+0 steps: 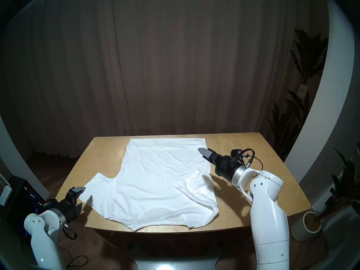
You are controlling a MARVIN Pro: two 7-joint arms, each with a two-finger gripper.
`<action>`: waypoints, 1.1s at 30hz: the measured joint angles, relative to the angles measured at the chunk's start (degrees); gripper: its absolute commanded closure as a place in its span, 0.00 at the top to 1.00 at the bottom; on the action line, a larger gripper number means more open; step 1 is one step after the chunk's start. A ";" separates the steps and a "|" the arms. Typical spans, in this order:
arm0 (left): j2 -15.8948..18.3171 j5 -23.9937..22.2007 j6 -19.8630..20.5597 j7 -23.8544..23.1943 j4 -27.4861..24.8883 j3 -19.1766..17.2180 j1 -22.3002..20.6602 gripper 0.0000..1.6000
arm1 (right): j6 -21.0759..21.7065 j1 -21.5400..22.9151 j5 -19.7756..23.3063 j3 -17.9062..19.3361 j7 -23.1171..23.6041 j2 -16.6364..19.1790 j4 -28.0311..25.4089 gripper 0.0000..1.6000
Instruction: Fold the shirt by bringing both sleeves in and then folding it in half
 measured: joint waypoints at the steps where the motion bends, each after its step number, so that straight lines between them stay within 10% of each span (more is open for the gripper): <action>1: 0.24 -0.04 0.24 0.23 0.24 0.01 -0.33 1.00 | -0.12 -0.24 0.00 0.17 -0.18 -0.14 -0.15 1.00; 21: 6.60 3.21 3.11 5.00 5.02 3.67 -6.11 0.98 | -1.84 -3.43 0.67 2.69 -1.85 -2.56 -3.51 1.00; 33: 9.50 5.68 3.91 6.05 8.24 6.01 -7.01 0.23 | -2.57 -4.73 0.68 3.14 -2.09 -3.38 -4.63 1.00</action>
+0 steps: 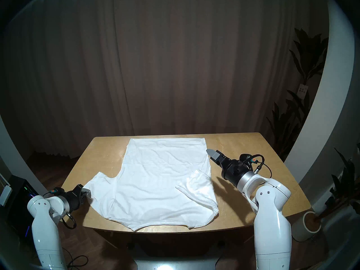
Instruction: Fold the shirt by bringing both sleeves in and then folding it in half
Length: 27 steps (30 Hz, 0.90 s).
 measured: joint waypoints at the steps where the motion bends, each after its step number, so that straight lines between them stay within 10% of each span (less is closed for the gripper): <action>1: 0.15 0.08 0.00 -0.04 0.00 0.12 0.00 0.17 | -0.08 -0.10 0.00 0.01 0.00 -0.06 -0.08 1.00; 4: 0.55 0.26 -0.04 -0.29 -0.03 0.48 0.03 0.00 | -0.36 -0.49 -0.05 0.01 0.00 -0.24 -0.38 1.00; 27: -3.78 0.81 -3.82 -6.06 -12.42 3.91 5.18 0.00 | -1.72 -1.72 -0.07 -0.42 0.17 -0.78 0.10 1.00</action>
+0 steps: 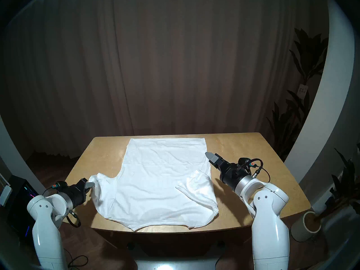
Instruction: Fold the shirt by bringing both sleeves in and then folding it in half
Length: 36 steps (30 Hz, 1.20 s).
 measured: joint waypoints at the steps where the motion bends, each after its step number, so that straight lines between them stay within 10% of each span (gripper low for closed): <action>1: -0.05 0.00 0.00 -0.02 -0.18 0.12 0.05 0.00 | -0.02 -0.01 0.01 0.06 0.02 0.00 0.02 1.00; 27: 4.49 10.33 2.82 -4.82 2.62 22.67 -3.47 0.00 | -0.39 -4.19 1.71 5.70 3.38 0.85 0.72 1.00; 29: 5.28 11.06 2.91 -5.56 3.33 23.54 -3.57 0.31 | -0.45 -4.62 1.82 6.11 3.75 0.98 0.64 1.00; 30: 5.70 11.36 2.98 -5.88 3.49 23.83 -3.56 0.86 | -0.47 -4.83 1.87 6.32 3.95 1.05 0.61 1.00; 31: 6.10 11.66 3.04 -6.16 3.51 24.04 -3.52 1.00 | -0.49 -5.02 1.93 6.53 4.14 1.13 0.58 1.00; 36: 7.80 12.77 3.17 -7.31 2.34 24.00 -2.26 1.00 | -0.57 -5.79 2.09 7.37 5.09 1.64 0.56 1.00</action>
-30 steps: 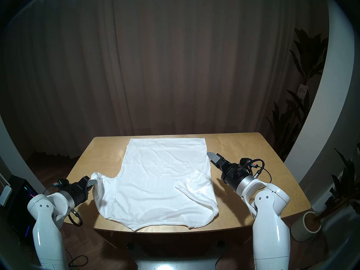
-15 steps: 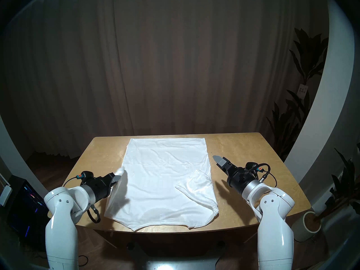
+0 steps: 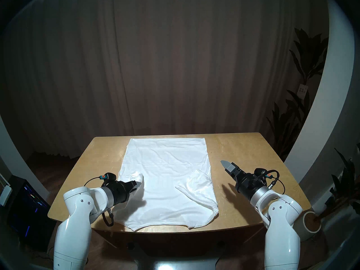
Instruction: Fold the shirt by bringing both sleeves in and then folding it in half
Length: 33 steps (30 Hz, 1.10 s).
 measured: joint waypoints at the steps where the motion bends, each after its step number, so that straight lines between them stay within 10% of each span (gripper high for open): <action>1: 0.21 0.08 0.00 -0.18 -0.35 -0.24 0.36 1.00 | 0.00 -0.09 0.00 0.09 0.11 0.09 0.00 1.00; 33: -2.66 -3.07 -4.73 -3.92 1.24 0.62 0.38 1.00 | -0.98 0.47 -0.15 -0.77 1.79 2.19 1.83 1.00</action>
